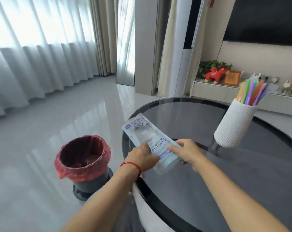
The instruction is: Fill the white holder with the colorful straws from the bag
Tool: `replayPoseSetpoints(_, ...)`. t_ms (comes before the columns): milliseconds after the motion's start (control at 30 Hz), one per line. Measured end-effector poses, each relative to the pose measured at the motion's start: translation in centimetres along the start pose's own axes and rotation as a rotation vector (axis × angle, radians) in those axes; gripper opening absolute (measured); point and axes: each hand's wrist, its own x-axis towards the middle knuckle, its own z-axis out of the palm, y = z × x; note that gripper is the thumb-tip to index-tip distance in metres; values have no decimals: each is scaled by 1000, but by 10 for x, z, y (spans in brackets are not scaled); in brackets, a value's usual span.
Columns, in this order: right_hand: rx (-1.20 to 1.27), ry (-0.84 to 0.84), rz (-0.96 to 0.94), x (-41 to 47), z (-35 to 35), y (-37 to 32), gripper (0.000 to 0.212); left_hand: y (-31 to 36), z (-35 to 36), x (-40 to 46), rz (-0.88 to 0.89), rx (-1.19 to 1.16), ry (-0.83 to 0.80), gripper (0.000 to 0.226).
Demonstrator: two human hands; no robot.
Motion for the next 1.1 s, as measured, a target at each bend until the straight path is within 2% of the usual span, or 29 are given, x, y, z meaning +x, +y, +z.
replayPoseSetpoints(67, 154, -23, -5, 4, 23, -21, 23, -19, -22, -7, -38, -156, 79, 36)
replayPoseSetpoints(167, 221, -98, -35, 8, 67, -60, 23, -59, -50, -18, -118, -419, 231, 35)
replayPoseSetpoints(333, 160, -290, -54, 5, 150, -116, 26, -124, -80, -36, -291, -1269, 235, 28)
replayPoseSetpoints(433, 149, -464, 28, 4, 181, -141, 19, -161, -93, -38, -312, -1423, 245, 31)
replayPoseSetpoints(500, 148, -561, 65, 6, 194, -153, 23, -185, -101, -32, -374, -1525, 237, 32)
replayPoseSetpoints(600, 145, -627, 106, 8, 200, -154, 34, -217, -112, -14, -529, -1556, 230, 18)
replayPoseSetpoints(767, 40, -616, 3, 13, 192, -124, 27, -247, -110, 18, -665, -1484, 157, 23)
replayPoseSetpoints(867, 38, -600, -97, 17, 182, -109, 22, -247, -101, 30, -679, -1319, 270, 7)
replayPoseSetpoints(1000, -22, -469, -264, 15, 171, -102, 19, -240, -98, 26, -678, -1176, 408, 14)
replayPoseSetpoints(1067, -43, -454, -319, 10, 164, -98, 20, -227, -101, 13, -677, -1168, 450, 3)
replayPoseSetpoints(1100, -39, -451, -351, 7, 160, -95, 21, -223, -101, 6, -650, -1156, 474, 6)
